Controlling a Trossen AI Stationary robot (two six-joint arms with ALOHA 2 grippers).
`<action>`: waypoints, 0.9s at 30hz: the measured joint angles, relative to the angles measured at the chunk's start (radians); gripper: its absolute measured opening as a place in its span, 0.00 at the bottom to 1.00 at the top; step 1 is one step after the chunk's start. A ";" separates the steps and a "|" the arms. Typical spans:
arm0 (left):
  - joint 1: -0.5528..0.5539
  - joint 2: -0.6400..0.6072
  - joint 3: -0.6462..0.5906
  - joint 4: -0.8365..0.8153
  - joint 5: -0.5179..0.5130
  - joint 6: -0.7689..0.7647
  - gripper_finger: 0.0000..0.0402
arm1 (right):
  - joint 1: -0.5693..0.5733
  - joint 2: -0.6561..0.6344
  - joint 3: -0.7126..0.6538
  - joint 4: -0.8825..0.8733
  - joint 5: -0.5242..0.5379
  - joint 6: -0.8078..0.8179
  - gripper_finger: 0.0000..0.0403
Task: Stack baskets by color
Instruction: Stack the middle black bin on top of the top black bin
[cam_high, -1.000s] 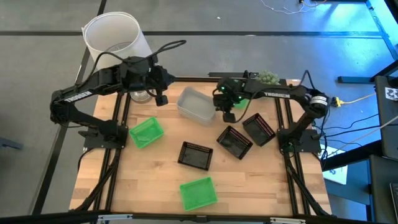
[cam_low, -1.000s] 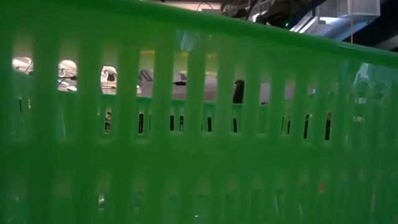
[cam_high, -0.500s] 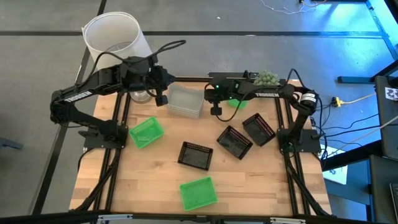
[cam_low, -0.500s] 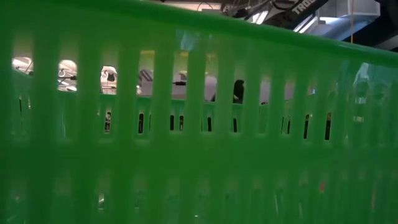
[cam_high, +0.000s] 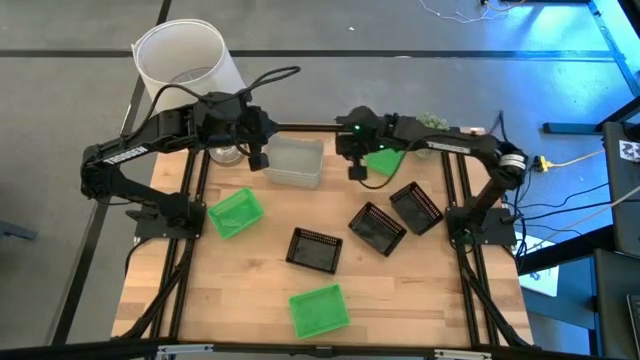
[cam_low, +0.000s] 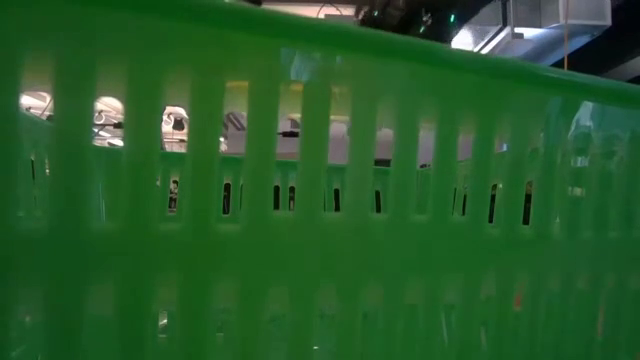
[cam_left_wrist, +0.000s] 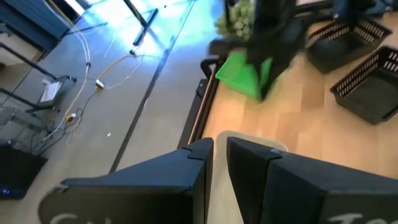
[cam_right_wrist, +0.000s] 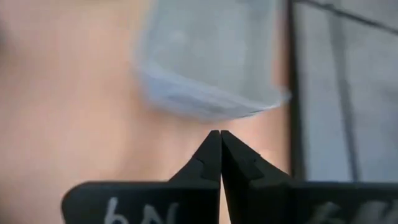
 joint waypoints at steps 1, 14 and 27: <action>0.000 0.000 0.000 -0.009 -0.001 -0.001 0.10 | 0.002 -0.014 0.015 -0.071 -0.045 -0.016 0.00; 0.000 0.000 0.000 -0.065 0.000 0.005 0.10 | 0.111 -0.084 0.061 -0.460 -0.162 -0.072 0.03; 0.000 0.000 0.000 -0.066 0.028 0.011 0.10 | 0.141 -0.084 0.054 -0.466 -0.091 -0.085 0.19</action>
